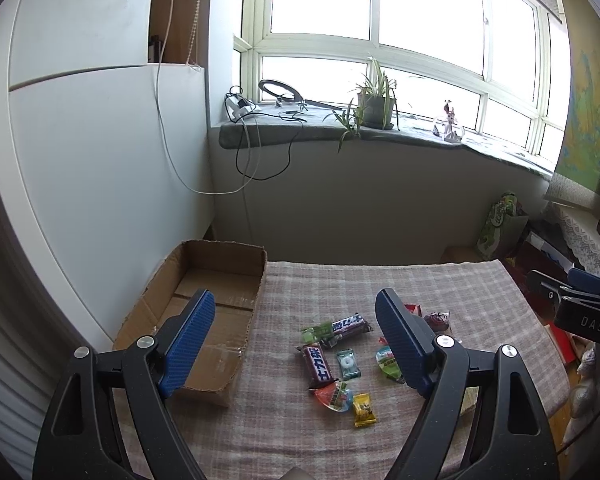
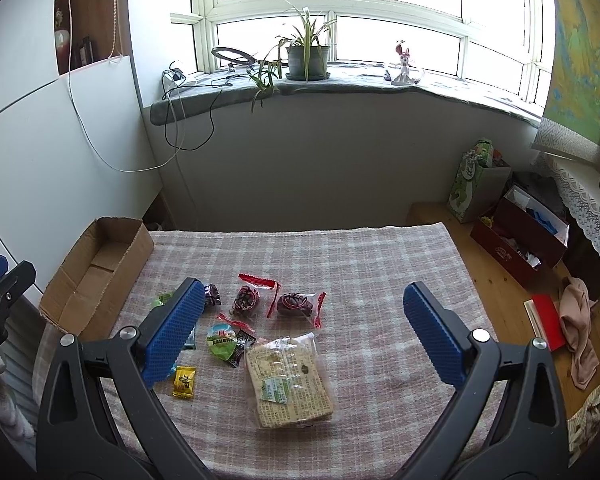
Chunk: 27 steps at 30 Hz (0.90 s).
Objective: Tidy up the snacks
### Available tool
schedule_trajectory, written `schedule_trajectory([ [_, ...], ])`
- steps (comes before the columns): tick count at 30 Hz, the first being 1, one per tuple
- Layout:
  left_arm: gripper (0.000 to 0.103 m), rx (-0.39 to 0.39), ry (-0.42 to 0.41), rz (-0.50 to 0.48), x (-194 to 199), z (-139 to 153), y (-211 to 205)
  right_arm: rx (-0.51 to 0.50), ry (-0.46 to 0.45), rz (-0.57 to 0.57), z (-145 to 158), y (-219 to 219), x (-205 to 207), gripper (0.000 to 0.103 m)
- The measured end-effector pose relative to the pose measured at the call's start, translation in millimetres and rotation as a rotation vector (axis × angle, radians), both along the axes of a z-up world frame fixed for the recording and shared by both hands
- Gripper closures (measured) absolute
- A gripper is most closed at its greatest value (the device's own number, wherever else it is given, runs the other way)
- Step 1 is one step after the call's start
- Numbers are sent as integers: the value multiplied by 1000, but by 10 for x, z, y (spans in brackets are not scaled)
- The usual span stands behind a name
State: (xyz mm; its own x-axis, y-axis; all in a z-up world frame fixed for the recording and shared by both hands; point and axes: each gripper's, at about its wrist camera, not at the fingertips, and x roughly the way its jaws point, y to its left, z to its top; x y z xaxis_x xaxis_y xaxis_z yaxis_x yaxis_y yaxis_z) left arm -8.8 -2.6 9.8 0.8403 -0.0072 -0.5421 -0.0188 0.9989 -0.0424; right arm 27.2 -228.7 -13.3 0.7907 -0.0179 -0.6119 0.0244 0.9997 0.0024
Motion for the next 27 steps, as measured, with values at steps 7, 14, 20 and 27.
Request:
schedule_trajectory([
  [7,20,0,0,0,-2,-6,0,-1,-1,0,-6,3,2,2],
  [14,20,0,0,1,-2,-4,-3,-1,0,2,-14,3,2,2],
  [20,20,0,0,-1,-1,-4,-5,-1,0,1,-17,1,7,2],
  [27,20,-1,5,-2,20,-8,-9,0,0,0,-25,2,8,2],
])
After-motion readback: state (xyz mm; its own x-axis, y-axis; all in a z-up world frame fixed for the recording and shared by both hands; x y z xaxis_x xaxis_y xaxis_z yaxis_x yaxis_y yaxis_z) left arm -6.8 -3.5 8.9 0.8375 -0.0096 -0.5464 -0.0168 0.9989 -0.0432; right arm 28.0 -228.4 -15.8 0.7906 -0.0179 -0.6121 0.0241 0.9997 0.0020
